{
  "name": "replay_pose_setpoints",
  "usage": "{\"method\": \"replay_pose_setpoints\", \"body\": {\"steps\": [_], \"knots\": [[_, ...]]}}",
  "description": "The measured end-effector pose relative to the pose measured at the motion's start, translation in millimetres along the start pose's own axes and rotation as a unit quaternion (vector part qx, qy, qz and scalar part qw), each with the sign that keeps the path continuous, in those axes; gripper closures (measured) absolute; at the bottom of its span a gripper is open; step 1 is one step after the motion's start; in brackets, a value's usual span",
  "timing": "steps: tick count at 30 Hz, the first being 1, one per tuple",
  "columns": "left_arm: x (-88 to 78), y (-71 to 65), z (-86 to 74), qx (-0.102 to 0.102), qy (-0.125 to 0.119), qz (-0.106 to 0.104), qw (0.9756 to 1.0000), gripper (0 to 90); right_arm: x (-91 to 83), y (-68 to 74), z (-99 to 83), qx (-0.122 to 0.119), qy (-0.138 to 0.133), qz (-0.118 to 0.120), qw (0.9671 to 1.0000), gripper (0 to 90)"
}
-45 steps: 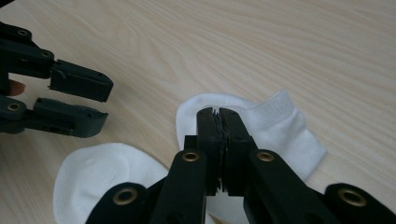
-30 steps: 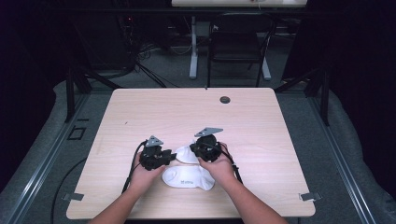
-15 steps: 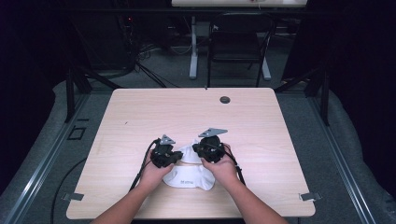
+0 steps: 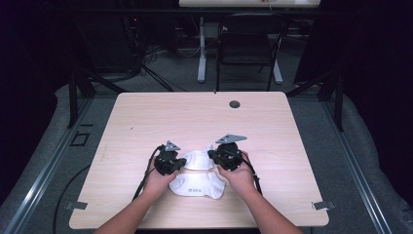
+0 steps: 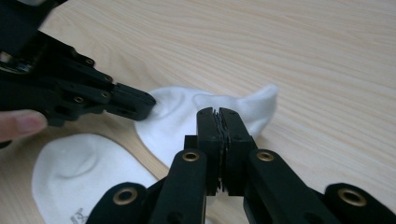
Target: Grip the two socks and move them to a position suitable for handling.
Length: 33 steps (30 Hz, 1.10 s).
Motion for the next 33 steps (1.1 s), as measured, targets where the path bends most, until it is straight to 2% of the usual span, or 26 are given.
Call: {"method": "replay_pose_setpoints", "body": {"steps": [10, 19, 24, 29, 33], "knots": [[-6.4, 7.4, -5.9, -0.018, -0.001, 0.001, 0.9998, 89.7, 3.6, -24.2, -23.4, 0.019, 0.019, -0.019, 0.9995, 88.3], [-8.9, 8.3, -9.0, -0.023, -0.004, 0.001, 0.9997, 89.6, 9.7, -36.7, -42.4, 0.043, 0.039, -0.036, 0.9977, 88.2], [-10.3, 8.4, -11.0, -0.024, -0.007, -0.002, 0.9997, 89.5, 10.2, -37.0, -47.0, 0.045, 0.047, -0.035, 0.9972, 87.9], [-11.5, 9.0, -12.5, -0.038, -0.008, -0.008, 0.9992, 88.2, 4.0, -33.8, -45.3, 0.040, 0.051, -0.033, 0.9974, 84.4], [-11.6, 8.9, -12.6, -0.038, -0.008, -0.008, 0.9992, 88.0, -4.9, -32.6, -38.8, 0.038, 0.027, -0.039, 0.9982, 81.8]]}}
Point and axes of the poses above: each handheld gripper's, and its own axes: x roughly forward along the jaws, z roughly out of its top, y roughly to its left, the point moved 3 cm from there along x, roughly forward along the jaws
